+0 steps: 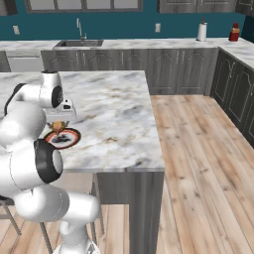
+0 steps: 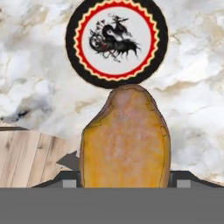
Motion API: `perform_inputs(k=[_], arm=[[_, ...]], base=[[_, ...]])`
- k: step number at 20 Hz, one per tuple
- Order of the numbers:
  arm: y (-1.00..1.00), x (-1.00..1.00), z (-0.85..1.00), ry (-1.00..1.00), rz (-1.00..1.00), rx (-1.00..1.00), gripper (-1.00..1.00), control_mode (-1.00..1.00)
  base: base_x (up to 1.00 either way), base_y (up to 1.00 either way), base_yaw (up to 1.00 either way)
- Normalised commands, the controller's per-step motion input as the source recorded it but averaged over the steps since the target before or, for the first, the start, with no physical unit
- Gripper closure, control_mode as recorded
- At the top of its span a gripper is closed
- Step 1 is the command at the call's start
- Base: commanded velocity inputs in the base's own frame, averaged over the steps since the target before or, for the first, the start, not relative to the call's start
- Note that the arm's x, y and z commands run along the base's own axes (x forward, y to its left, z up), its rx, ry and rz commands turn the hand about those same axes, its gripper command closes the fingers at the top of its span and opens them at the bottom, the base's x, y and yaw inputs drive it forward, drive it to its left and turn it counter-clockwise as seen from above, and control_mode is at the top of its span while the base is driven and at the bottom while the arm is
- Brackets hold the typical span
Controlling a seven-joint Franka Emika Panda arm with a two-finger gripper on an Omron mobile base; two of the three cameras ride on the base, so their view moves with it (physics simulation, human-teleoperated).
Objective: Take the chicken drumstick from the fridge and place it on the digital scale on the counter by the fridge. Wait a few seconds for a reading, then move it to the plate on the dining counter.
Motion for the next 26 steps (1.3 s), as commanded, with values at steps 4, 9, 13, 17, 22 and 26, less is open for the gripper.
perform_inputs(k=[4, 9, 13, 17, 22, 26], arm=[[0.55, 0.44, -0.51, 0.00, 0.00, -0.08, 1.00, -1.00], [0.32, 0.69, -0.32, 0.00, 0.00, -0.02, 1.00, -1.00], [0.09, 0.85, -0.09, 0.07, 0.00, 0.00, 1.00, -1.00], [0.00, 0.57, -0.01, 0.04, 0.00, -0.01, 1.00, -1.00], [0.03, -0.06, -0.29, 0.01, 0.00, -0.08, 1.00, -1.00], [0.09, -0.23, -0.44, 0.00, 0.00, -0.06, 1.00, -1.00]], base=[[0.00, 0.00, 0.00], [0.00, 0.00, 0.00], [0.00, 0.00, 0.00], [0.00, 0.00, 0.00], [0.00, 0.00, 0.00], [0.00, 0.00, 0.00]])
